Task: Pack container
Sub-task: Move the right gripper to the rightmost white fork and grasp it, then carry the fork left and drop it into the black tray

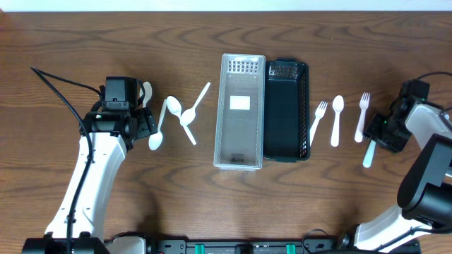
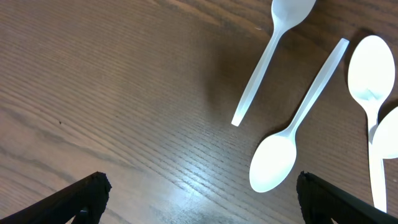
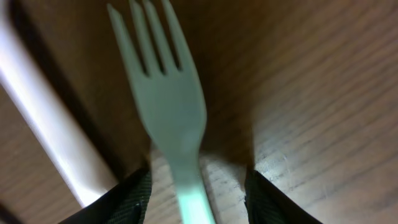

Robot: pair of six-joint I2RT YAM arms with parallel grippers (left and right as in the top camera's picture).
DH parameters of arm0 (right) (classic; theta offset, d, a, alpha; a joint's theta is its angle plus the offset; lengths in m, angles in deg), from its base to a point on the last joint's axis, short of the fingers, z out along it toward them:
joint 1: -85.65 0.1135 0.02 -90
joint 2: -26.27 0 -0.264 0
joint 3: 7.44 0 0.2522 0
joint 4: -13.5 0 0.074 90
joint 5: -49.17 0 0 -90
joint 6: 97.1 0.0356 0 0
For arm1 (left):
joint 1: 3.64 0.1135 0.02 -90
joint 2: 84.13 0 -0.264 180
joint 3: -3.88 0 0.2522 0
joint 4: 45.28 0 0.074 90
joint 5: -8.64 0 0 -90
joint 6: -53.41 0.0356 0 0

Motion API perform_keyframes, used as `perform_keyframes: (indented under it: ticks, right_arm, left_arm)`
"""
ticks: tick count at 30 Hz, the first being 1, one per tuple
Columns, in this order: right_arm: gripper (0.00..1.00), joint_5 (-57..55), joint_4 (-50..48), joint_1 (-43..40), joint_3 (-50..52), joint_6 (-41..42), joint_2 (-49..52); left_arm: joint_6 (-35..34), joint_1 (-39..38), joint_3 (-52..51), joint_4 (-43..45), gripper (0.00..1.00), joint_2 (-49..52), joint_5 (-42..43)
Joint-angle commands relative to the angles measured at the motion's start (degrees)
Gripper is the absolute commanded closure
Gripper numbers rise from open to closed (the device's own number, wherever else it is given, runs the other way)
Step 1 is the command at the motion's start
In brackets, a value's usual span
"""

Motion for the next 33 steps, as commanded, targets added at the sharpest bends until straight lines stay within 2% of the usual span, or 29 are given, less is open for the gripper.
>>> perform_keyframes:
  ticks: [1,3,5,6,10,12,15,19,24,28,33]
  right_arm:
    - [0.48,-0.79,-1.44,-0.59,2.73,1.77,0.81]
    - [0.54,-0.81,-1.68,-0.59,3.43,1.77,0.81]
    - [0.72,-0.79,-1.62,-0.57,3.45,1.75,0.74]
    - [0.76,-0.72,-1.64,-0.59,3.43,1.75,0.61]
    - [0.83,-0.61,-1.18,-0.52,2.34,1.7,-1.33]
    - [0.91,-0.63,-0.37,-0.37,0.98,1.7,-3.69]
    - [0.98,0.13,1.31,0.5,-1.49,1.7,-8.7]
    - [0.99,7.5,3.5,4.44,-4.79,1.7,-17.16]
    - [0.99,13.6,3.15,14.32,-5.49,1.77,-24.39]
    - [0.99,13.53,2.34,23.8,-5.42,3.32,-23.71]
    - [0.99,10.99,-1.77,34.03,-5.42,5.73,-17.97]
  left_arm:
    - [0.76,0.24,0.79,-0.2,0.02,0.17,-0.02]
    - [0.76,0.24,0.79,-0.2,0.02,0.17,-0.02]
    - [0.76,0.24,0.79,-0.22,0.02,0.17,-0.02]
    - [0.76,0.24,0.79,-0.22,0.02,0.17,-0.02]
    - [0.76,0.24,0.79,-0.22,0.02,0.17,-0.02]
    - [0.76,0.24,0.79,-0.22,0.02,0.17,-0.02]
    - [0.76,0.24,0.79,-0.2,0.02,0.17,-0.02]
    - [0.76,0.24,0.79,-0.2,0.02,0.17,-0.02]
    - [0.76,0.24,0.79,-0.2,0.02,0.17,-0.02]
    - [0.76,0.24,0.79,-0.2,0.02,0.17,-0.02]
    - [0.76,0.24,0.79,-0.2,0.02,0.17,-0.02]
